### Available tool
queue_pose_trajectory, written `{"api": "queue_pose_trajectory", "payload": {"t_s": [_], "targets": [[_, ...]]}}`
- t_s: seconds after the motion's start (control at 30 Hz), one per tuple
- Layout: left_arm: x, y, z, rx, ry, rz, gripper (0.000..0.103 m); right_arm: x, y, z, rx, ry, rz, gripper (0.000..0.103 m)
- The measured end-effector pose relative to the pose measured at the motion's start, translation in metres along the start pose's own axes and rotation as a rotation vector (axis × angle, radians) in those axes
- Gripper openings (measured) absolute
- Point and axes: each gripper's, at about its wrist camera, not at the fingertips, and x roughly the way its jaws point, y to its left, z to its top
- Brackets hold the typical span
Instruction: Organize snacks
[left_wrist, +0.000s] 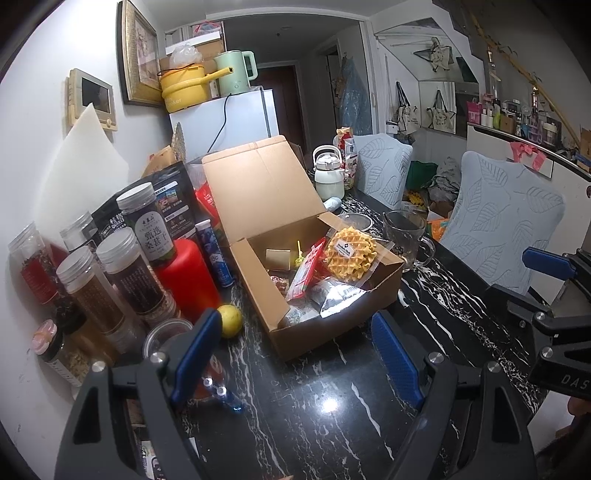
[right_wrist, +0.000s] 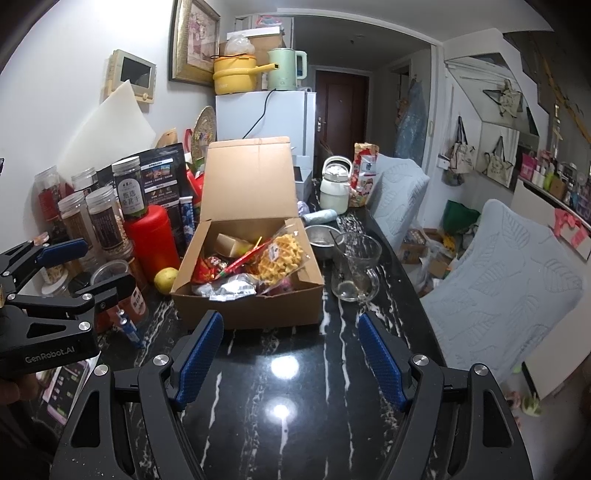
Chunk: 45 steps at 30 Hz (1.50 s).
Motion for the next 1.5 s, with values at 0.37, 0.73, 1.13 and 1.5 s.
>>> {"api": "queue_pose_trajectory", "payload": {"t_s": [0.37, 0.73, 1.13, 1.5], "targets": [[0.0008, -0.003, 0.0006, 0.003, 0.007, 0.001, 0.083, -0.0007, -0.0008, -0.0002, -0.003, 0.002, 0.004, 0.076], [0.0043, -0.0058, 0.0003, 0.007, 0.009, -0.009, 0.083, 0.0035, -0.0044, -0.0011, -0.005, 0.016, -0.001, 0.076], [0.0055, -0.0035, 0.0007, -0.004, 0.011, -0.008, 0.083, 0.0062, -0.0043, 0.0, -0.007, 0.018, -0.005, 0.076], [0.0074, -0.0026, 0.0011, -0.011, 0.018, -0.006, 0.083, 0.0078, -0.0054, 0.0001, -0.005, 0.021, -0.006, 0.076]]}}
